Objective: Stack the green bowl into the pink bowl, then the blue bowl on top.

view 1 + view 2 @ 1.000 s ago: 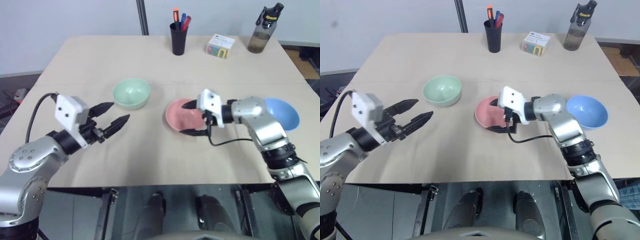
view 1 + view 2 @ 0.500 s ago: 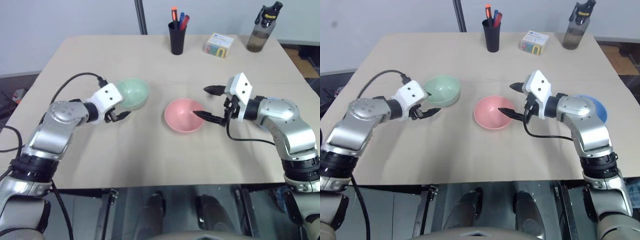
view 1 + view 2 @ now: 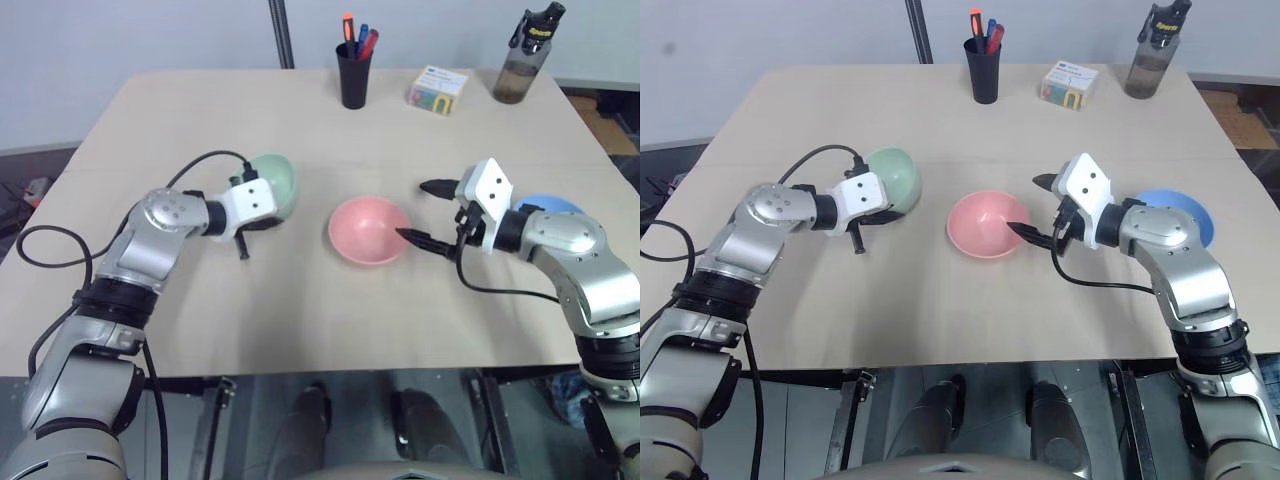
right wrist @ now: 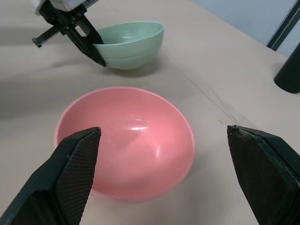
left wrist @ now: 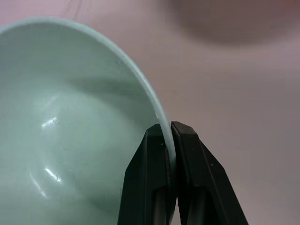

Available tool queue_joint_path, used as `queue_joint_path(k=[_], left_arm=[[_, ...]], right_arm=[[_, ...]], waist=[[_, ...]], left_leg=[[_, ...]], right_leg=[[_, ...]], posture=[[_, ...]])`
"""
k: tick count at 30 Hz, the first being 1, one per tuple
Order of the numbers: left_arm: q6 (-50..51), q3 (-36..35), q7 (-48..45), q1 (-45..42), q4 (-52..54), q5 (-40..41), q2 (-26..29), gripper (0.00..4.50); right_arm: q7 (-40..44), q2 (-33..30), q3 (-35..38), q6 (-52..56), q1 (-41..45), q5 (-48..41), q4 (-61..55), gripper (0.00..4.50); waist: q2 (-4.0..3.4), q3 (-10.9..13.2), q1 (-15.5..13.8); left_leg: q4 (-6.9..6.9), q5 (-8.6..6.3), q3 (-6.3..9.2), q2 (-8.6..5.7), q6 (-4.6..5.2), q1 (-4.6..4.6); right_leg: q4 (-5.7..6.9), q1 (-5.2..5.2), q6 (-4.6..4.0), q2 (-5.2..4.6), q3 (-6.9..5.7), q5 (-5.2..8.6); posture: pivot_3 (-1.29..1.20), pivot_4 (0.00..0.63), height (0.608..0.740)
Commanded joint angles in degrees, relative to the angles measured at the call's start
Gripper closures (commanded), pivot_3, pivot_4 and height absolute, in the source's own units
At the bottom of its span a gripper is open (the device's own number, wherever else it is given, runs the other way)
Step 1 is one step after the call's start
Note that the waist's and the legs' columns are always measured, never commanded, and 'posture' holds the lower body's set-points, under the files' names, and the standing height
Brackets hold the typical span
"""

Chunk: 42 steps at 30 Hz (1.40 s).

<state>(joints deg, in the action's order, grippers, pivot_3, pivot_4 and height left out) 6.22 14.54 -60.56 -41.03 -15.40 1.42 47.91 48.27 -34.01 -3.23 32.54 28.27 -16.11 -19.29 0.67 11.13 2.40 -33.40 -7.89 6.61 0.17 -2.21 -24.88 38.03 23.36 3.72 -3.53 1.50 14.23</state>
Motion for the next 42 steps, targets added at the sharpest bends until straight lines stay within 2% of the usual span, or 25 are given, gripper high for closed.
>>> queue_joint_path(k=[1,5,11,18,19,21,26,27,30,32,33,35,36,37,41,42], left_arm=[[0.64,-3.47,-4.97,-1.46,7.64,4.48,0.8,4.33],[5.01,-2.62,-10.68,-5.32,13.15,8.92,-1.36,4.33],[3.71,0.8,-15.61,-11.29,10.37,8.37,-6.66,4.33],[-0.42,3.71,-22.14,-14.12,5.78,7.48,-10.48,4.33],[-0.58,3.76,-22.73,-14.16,5.64,7.5,-10.41,3.72],[0.06,3.13,-22.7,-14.42,5.65,7.47,-10.43,3.22],[3.9,0.0,-20.85,-14.4,7.9,8.0,-8.41,0.96],[4.87,-0.8,-19.97,-13.98,8.81,8.14,-7.82,0.58],[9.21,-4.52,-15.72,-12.3,11.32,9.25,-6.94,0.58],[12.68,-8.19,-10.87,-10.5,13.07,10.37,-7.3,0.58],[12.21,-11.61,-9.31,-8.52,14.11,13.24,-8.43,0.58],[19.42,-16.34,-7.48,-4.86,17.13,17.74,-7.45,0.58],[23.1,-19.19,-7.73,-3.03,19.08,21.89,-7.04,0.28],[24.17,-22.73,-6.59,1.1,22.09,23.66,-6.45,0.07],[24.84,-31.92,-2.15,14.04,31.23,26.28,-5.11,0.04],[25.32,-33.49,-0.56,16.11,32.75,26.86,-5.09,0.01]], right_arm=[[1.02,-2.31,4.2,-2.06,-2.64,-2.14,-2.9,0.0],[5.78,-6.19,13.13,-4.21,-12.87,-7.88,-5.19,0.0],[11.44,-10.22,25.38,-6.8,-24.85,-14.87,-6.85,0.0],[9.5,-10.93,26.74,-7.69,-26.85,-15.77,-7.56,0.0],[8.92,-10.84,26.26,-7.75,-26.6,-15.47,-7.74,0.0],[7.67,-10.94,25.13,-7.64,-26.0,-14.54,-7.8,0.0],[3.69,-12.06,21.89,-6.28,-24.08,-10.48,-5.39,0.0],[1.55,-12.29,20.87,-7.51,-23.57,-7.25,-4.38,0.0],[-6.92,-13.86,17.34,-4.57,-21.6,2.06,-1.55,0.0],[-8.39,-14.09,15.6,-2.5,-19.29,3.38,1.06,0.0],[-8.48,-14.04,14.85,-0.86,-17.95,3.2,2.23,0.0],[-8.87,-14.34,13.28,1.4,-16.13,4.0,3.93,0.0],[-8.93,-14.62,12.61,2.36,-15.54,4.43,4.58,0.0],[-8.98,-14.93,11.64,3.35,-14.37,5.09,6.21,0.0],[-8.98,-14.94,8.92,6.03,-9.89,6.25,11.72,0.0],[-9.03,-14.8,8.5,6.47,-8.95,6.48,12.9,0.25]], waist=[[0.0,0.0,-0.17],[0.06,0.03,-0.94],[0.04,0.03,-0.25],[0.02,0.02,0.25],[0.02,0.03,0.1],[0.02,0.03,-0.03],[0.02,0.03,-0.09],[0.02,0.03,-0.07],[0.02,0.03,-0.02],[0.01,0.03,0.01],[0.01,0.03,-0.03],[-0.02,0.03,0.08],[-0.02,0.03,0.19],[-0.02,0.03,0.1],[-0.03,0.03,0.29],[-0.03,0.03,0.19]], left_leg=[[0.0,0.0,0.0,0.0,0.0,0.0],[-0.06,0.0,0.07,-0.02,0.0,-0.06],[-0.36,-0.01,0.03,0.0,0.02,0.16],[-0.74,-0.02,-0.03,0.02,0.04,0.16],[-0.74,-0.02,-0.03,0.02,0.04,0.16],[-0.74,-0.02,-0.01,0.02,0.04,0.11],[-0.76,-0.03,-0.01,0.01,0.04,0.06],[-0.76,-0.03,-0.01,0.01,0.04,0.08],[-0.76,-0.03,-0.01,0.01,0.04,0.08],[-0.76,-0.03,-0.02,0.01,0.04,0.09],[-0.76,-0.03,-0.03,0.01,0.04,0.1],[-0.74,-0.03,-0.02,0.03,0.04,0.12],[-0.74,-0.03,-0.04,0.04,0.05,0.12],[-0.74,-0.03,-0.04,0.05,0.05,0.12],[-0.75,-0.09,-0.21,0.07,0.14,0.1],[-0.74,-0.09,-0.24,0.07,0.14,0.13]], right_leg=[[-0.01,0.0,0.0,0.0,0.0,0.0],[-0.01,-0.04,0.01,-0.01,-0.05,0.01],[0.0,-0.34,0.24,0.01,-0.06,0.06],[0.07,-0.41,0.39,0.04,0.02,-0.04],[0.07,-0.41,0.39,0.04,0.01,-0.04],[0.06,-0.41,0.39,0.05,0.01,-0.04],[0.02,-0.41,0.39,0.04,0.01,-0.04],[0.02,-0.41,0.39,0.04,0.01,-0.04],[0.03,-0.4,0.39,0.04,0.01,-0.04],[0.03,-0.4,0.39,0.03,0.01,-0.04],[0.03,-0.4,0.39,0.03,0.03,-0.04],[0.04,-0.41,0.39,0.04,0.02,-0.04],[0.04,-0.39,0.39,0.04,0.02,-0.04],[0.04,-0.39,0.39,0.04,0.03,-0.04],[-0.02,-0.4,0.29,-0.01,0.09,-0.1],[-0.01,-0.4,0.24,-0.02,0.1,-0.13]], posture=[[0.0,0.15,0.74],[0.0,0.15,0.74],[0.0,0.15,0.74],[0.0,0.15,0.74],[0.0,0.15,0.74],[0.0,0.15,0.74],[0.0,0.15,0.74],[0.0,0.15,0.74],[0.0,0.15,0.74],[0.0,0.15,0.74],[0.0,0.15,0.74],[0.0,0.15,0.74],[0.0,0.15,0.74],[0.0,0.15,0.74],[0.0,0.15,0.74],[0.0,0.15,0.74]])
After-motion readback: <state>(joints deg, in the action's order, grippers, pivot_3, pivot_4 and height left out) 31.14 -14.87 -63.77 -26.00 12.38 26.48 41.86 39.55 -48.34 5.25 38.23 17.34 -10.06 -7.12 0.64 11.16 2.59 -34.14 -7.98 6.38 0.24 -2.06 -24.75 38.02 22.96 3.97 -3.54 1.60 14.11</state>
